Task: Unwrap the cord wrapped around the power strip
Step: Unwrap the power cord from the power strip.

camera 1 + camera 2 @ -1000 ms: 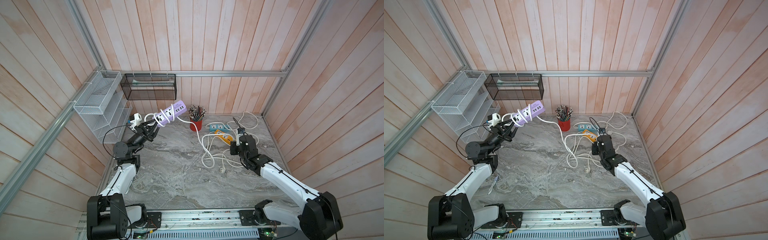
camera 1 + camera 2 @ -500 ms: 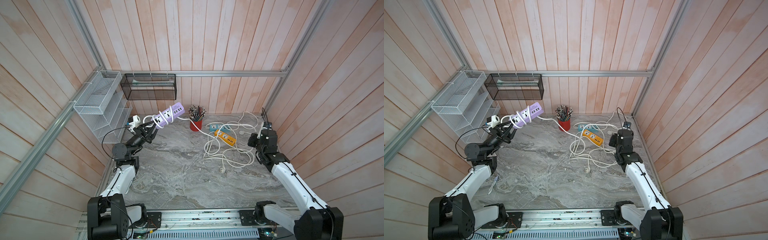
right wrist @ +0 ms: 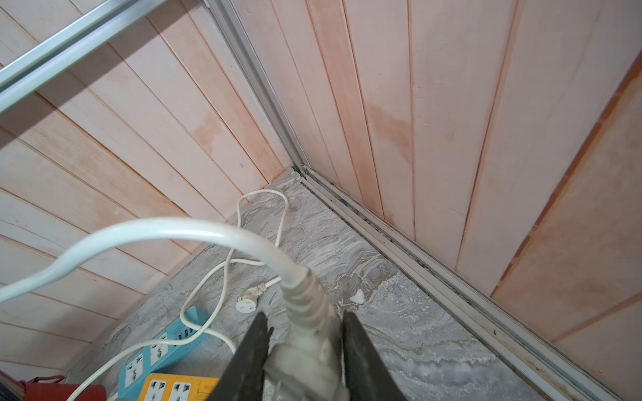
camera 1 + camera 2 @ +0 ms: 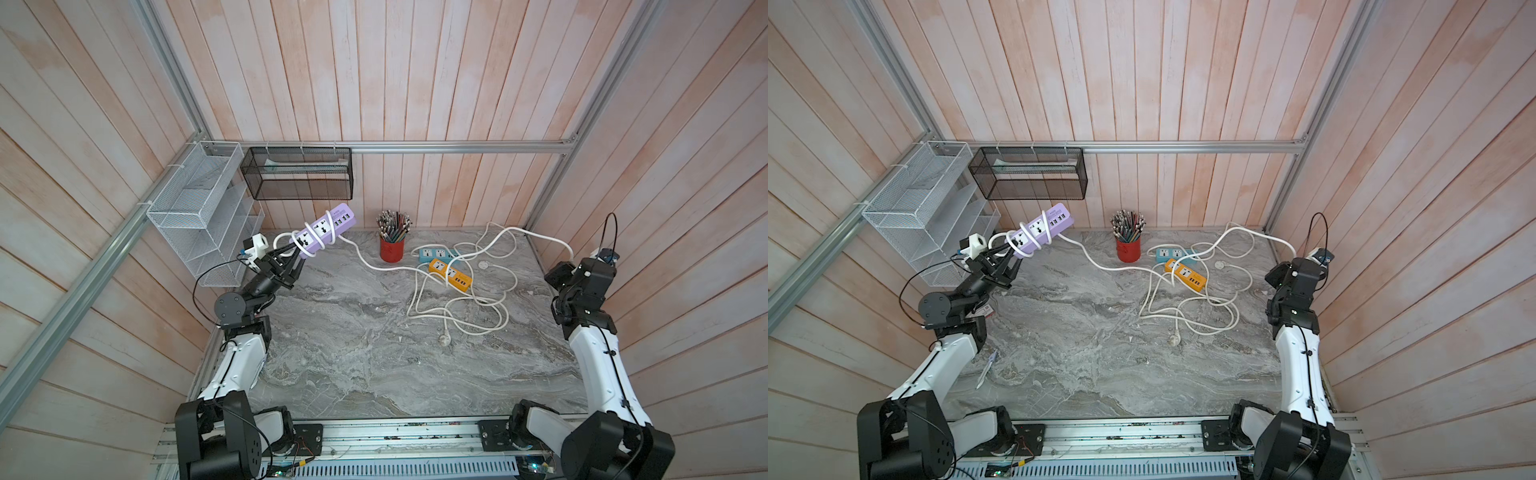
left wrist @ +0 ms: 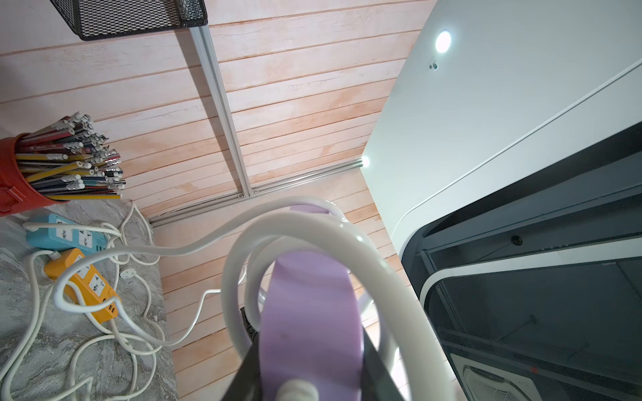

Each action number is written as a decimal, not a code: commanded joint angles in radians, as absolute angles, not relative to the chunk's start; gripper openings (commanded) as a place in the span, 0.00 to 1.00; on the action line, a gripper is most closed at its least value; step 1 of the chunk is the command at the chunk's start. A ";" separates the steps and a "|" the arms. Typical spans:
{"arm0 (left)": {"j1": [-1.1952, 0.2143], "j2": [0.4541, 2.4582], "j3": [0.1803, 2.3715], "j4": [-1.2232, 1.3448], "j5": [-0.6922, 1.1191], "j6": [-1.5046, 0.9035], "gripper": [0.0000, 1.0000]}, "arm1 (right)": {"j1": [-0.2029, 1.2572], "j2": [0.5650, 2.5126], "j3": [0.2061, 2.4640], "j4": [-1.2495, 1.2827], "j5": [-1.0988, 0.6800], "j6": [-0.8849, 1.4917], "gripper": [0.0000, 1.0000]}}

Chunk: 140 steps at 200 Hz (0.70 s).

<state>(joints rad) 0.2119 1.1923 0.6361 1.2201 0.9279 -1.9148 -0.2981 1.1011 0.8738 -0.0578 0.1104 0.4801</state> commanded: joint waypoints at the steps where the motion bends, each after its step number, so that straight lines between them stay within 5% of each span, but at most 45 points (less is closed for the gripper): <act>1: 0.222 1.164 0.631 1.286 0.931 -1.919 0.00 | -0.299 1.124 0.899 -0.041 0.210 0.498 0.16; 57: 0.251 1.158 0.642 1.267 0.944 -1.915 0.00 | -0.255 0.987 0.773 -0.019 0.111 0.501 0.16; 103: 0.263 1.161 0.667 1.238 0.940 -1.885 0.00 | 0.162 1.031 0.733 -0.065 0.262 0.436 0.16; 140: 0.334 1.121 0.721 1.113 0.957 -1.796 0.00 | 0.402 1.245 0.815 -0.056 0.250 0.427 0.15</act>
<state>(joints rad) 0.2855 1.1732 0.6495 1.1606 0.9569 -1.8805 0.3138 1.1309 0.7547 -0.0528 0.2310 0.4473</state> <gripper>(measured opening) 0.317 0.341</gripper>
